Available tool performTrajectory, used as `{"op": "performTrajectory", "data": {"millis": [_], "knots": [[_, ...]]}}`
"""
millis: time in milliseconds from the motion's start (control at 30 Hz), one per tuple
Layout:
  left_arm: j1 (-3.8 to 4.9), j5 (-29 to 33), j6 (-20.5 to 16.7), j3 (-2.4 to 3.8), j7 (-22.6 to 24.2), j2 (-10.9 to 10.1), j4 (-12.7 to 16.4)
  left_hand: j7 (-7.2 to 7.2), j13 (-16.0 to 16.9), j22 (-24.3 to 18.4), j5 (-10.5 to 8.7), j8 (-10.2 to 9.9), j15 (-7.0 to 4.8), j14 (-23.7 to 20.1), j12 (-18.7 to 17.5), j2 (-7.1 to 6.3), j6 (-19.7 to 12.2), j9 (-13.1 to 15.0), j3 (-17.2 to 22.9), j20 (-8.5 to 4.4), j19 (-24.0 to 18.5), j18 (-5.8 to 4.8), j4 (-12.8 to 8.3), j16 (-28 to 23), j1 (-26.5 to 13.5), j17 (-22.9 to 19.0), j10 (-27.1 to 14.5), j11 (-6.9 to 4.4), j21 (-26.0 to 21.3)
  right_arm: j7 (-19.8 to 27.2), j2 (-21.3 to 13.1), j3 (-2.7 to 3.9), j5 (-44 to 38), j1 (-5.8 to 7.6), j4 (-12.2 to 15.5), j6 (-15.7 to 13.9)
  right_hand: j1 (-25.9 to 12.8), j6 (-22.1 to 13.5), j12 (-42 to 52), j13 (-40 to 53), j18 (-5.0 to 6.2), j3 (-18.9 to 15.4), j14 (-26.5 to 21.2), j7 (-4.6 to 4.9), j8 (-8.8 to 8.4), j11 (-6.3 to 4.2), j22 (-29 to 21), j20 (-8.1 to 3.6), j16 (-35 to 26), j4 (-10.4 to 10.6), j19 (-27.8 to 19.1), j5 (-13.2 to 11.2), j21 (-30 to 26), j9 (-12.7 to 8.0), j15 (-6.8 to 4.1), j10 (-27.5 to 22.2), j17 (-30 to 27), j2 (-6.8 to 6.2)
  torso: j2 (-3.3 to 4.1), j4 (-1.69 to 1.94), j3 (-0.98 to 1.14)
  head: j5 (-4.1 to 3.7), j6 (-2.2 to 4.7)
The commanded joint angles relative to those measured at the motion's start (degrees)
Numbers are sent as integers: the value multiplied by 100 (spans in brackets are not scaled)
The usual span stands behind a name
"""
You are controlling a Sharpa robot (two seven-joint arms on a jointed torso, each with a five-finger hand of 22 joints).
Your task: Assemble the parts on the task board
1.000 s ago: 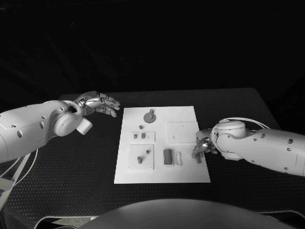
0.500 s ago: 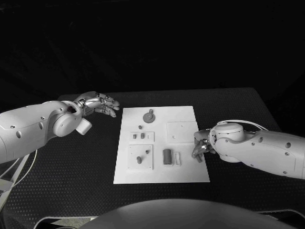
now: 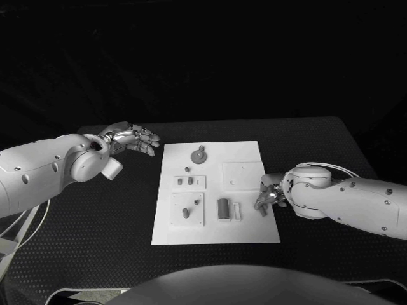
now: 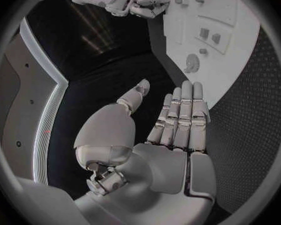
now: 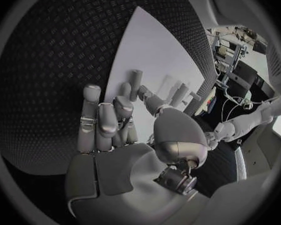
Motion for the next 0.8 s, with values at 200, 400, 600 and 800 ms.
{"op": "performTrajectory", "data": {"millis": [200, 400, 600, 800], "knots": [[3, -4, 93, 3, 11, 28, -6, 223, -8, -8, -18, 22, -8, 34, 21, 1, -58, -7, 6, -4, -1, 88, -20, -36, -49, 11, -44, -11, 24, 215, -34, -53, 1173, -144, 145, -556, 285, -35, 73, 32, 82, -23, 29, 20, -365, -37, 136, -37, 42, 4, -17, 13, 43, -87, -49, 45, 27, 272, -2, -9, 0, 9, 0], [3, -4, 113, 2, -8, 32, -4, 224, -9, -10, -19, 23, -6, 35, 21, 9, -60, -9, 0, -2, -1, 86, -1, -43, -75, 18, -46, -9, 24, 316, -45, 52, 1304, -121, 331, -862, 324, -24, 98, 47, 82, -8, 30, 13, -357, -45, 133, -44, 49, 5, -9, 16, 57, -75, -58, 67, 30, 263, 1, -6, 2, -2, 0], [3, -4, 110, 2, -6, 35, -9, 224, -9, -10, -19, 24, -6, 34, 20, 9, -61, -9, -1, -2, -2, 87, 1, -45, -79, 20, -48, -9, 24, 316, -8, 65, 1507, -93, 368, -920, 349, -16, 108, 51, 82, 15, 32, 7, -351, -51, 130, -48, 55, 9, 0, 20, 65, -67, -64, 79, 33, 251, 0, 2, -2, 4, 0], [3, -4, 115, 2, -12, 39, -57, 224, -10, -11, -19, 24, -6, 34, 20, 8, -61, -10, -1, -3, -3, 87, 0, -47, -80, 22, -48, -9, 23, 332, 63, 64, 1740, -93, 357, -979, 356, -15, 114, 54, 82, 41, 33, 7, -351, -52, 126, -47, 56, 11, 3, 23, 66, -64, -66, 86, 37, 243, -2, -2, -6, 14, 0]]}}
